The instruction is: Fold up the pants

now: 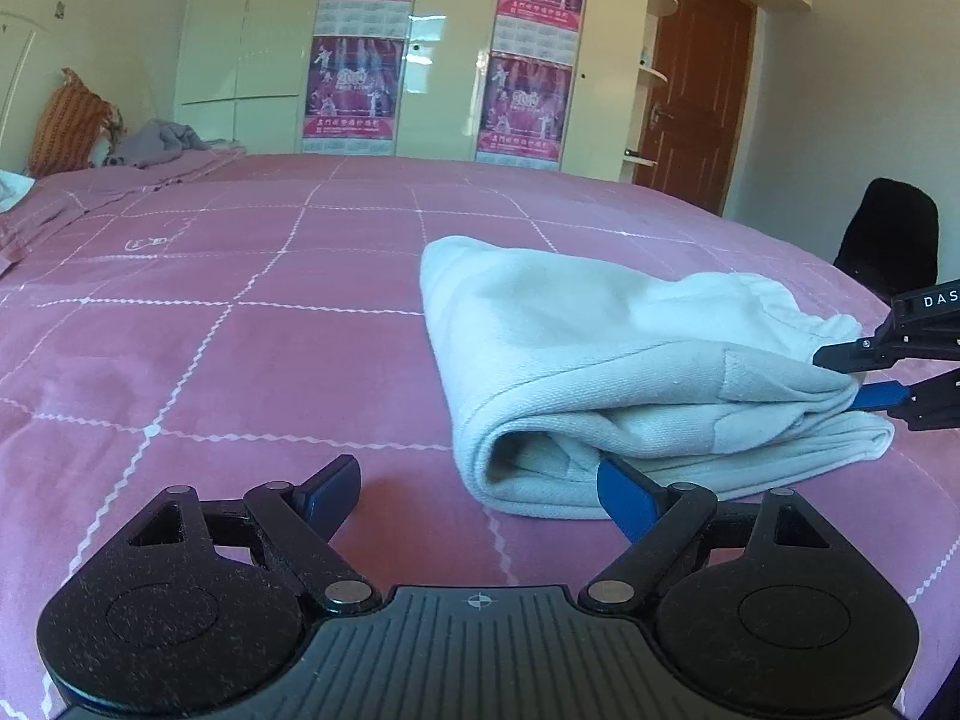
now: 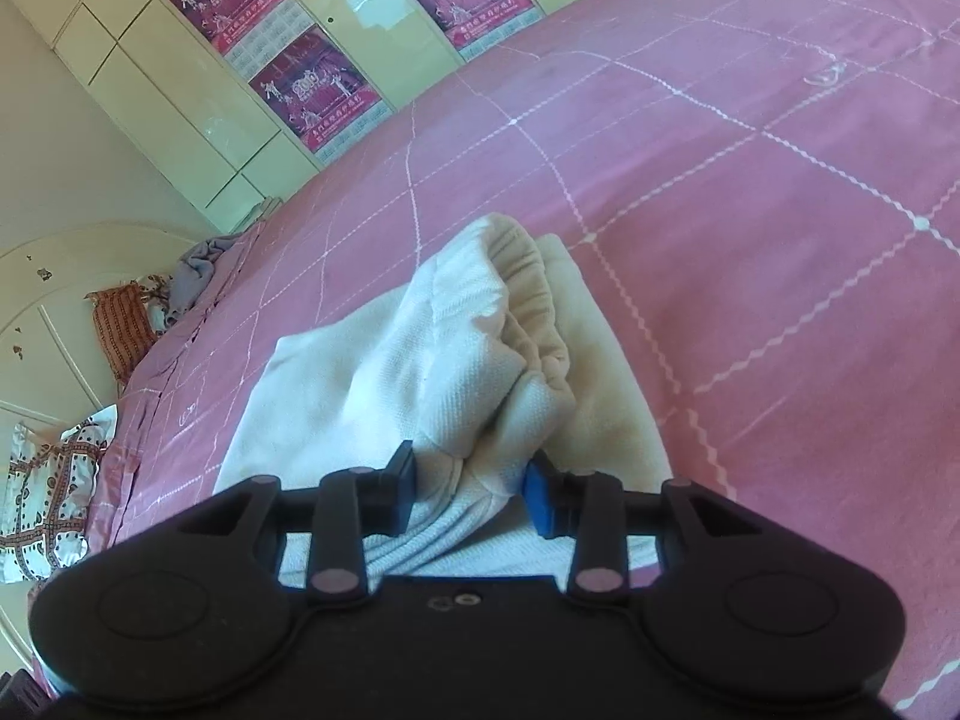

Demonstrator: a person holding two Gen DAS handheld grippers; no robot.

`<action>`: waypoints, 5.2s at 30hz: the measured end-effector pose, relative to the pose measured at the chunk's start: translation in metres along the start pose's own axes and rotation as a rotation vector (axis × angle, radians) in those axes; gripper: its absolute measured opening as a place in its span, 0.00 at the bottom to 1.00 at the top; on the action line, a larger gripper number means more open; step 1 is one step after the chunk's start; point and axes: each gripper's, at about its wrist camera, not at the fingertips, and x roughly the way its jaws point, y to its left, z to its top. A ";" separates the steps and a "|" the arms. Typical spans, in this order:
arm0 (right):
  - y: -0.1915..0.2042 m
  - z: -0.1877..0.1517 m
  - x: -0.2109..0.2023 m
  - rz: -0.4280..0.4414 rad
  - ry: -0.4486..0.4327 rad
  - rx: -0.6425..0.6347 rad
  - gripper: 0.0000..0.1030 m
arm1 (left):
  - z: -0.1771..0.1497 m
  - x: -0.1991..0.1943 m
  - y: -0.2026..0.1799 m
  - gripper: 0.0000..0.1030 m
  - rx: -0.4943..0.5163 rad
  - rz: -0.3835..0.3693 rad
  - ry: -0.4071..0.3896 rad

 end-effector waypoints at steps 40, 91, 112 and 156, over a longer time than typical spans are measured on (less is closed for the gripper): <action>-0.003 0.002 0.008 -0.041 0.023 -0.073 0.31 | -0.002 0.019 0.016 0.83 -0.167 0.106 -0.002; 0.068 0.043 0.107 -0.260 0.054 -0.720 0.23 | 0.095 0.148 -0.045 0.50 0.118 -0.043 0.235; 0.080 -0.001 0.045 -0.285 -0.004 -0.784 0.38 | 0.074 0.046 -0.063 0.57 0.196 -0.012 0.103; 0.121 0.021 0.085 -0.300 0.003 -0.818 0.53 | 0.106 0.115 -0.077 0.67 0.240 0.010 0.217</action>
